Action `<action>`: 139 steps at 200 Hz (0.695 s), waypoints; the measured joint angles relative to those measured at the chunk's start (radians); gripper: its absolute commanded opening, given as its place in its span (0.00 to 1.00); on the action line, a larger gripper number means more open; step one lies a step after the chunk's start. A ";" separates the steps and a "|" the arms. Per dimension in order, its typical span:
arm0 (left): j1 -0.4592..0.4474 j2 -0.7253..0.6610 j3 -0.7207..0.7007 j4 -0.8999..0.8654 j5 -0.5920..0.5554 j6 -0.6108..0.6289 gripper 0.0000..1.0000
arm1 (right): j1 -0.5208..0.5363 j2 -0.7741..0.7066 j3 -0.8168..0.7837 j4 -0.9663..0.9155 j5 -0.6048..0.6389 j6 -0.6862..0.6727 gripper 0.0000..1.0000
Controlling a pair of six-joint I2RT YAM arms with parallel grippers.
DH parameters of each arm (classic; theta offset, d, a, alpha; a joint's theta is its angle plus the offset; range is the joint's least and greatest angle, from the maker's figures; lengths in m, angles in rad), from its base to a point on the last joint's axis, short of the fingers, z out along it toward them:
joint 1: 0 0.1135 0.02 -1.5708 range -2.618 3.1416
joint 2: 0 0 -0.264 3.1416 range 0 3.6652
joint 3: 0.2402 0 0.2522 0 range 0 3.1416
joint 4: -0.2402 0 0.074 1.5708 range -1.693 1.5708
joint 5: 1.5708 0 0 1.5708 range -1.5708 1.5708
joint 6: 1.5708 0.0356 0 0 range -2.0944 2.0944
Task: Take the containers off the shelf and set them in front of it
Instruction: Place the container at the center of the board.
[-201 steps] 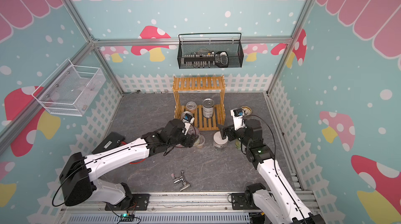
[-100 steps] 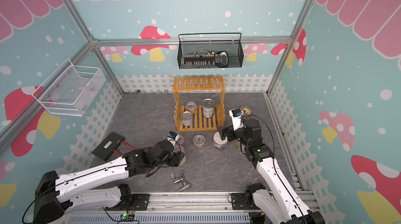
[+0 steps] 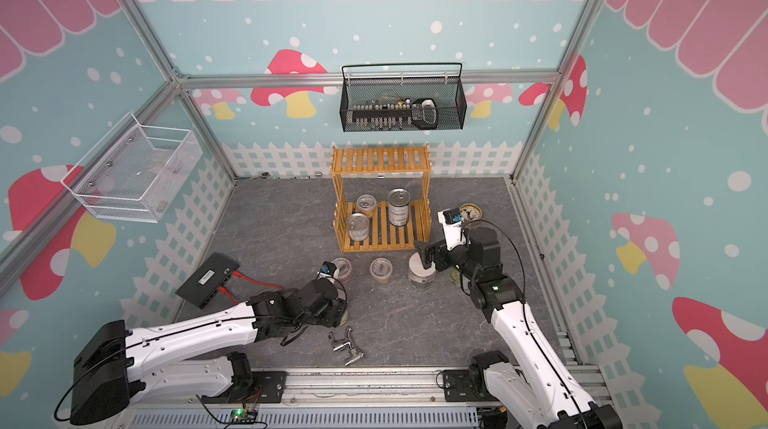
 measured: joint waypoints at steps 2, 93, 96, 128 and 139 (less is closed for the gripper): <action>0.000 0.000 -0.001 0.003 0.000 0.000 0.70 | 0.000 0.000 0.000 0.000 0.000 0.000 0.99; -0.007 -0.053 -0.046 0.029 0.020 -0.016 0.89 | 0.000 -0.014 -0.006 0.007 0.000 0.000 0.99; -0.007 -0.055 -0.046 0.029 0.021 -0.015 0.89 | 0.000 -0.014 -0.006 0.007 0.000 0.000 0.99; -0.007 -0.070 -0.046 0.034 0.024 -0.014 0.92 | 0.000 -0.016 -0.010 0.007 0.000 0.000 0.99; -0.007 -0.075 -0.046 0.034 0.024 -0.011 0.93 | 0.000 -0.016 -0.010 0.007 0.000 0.000 0.99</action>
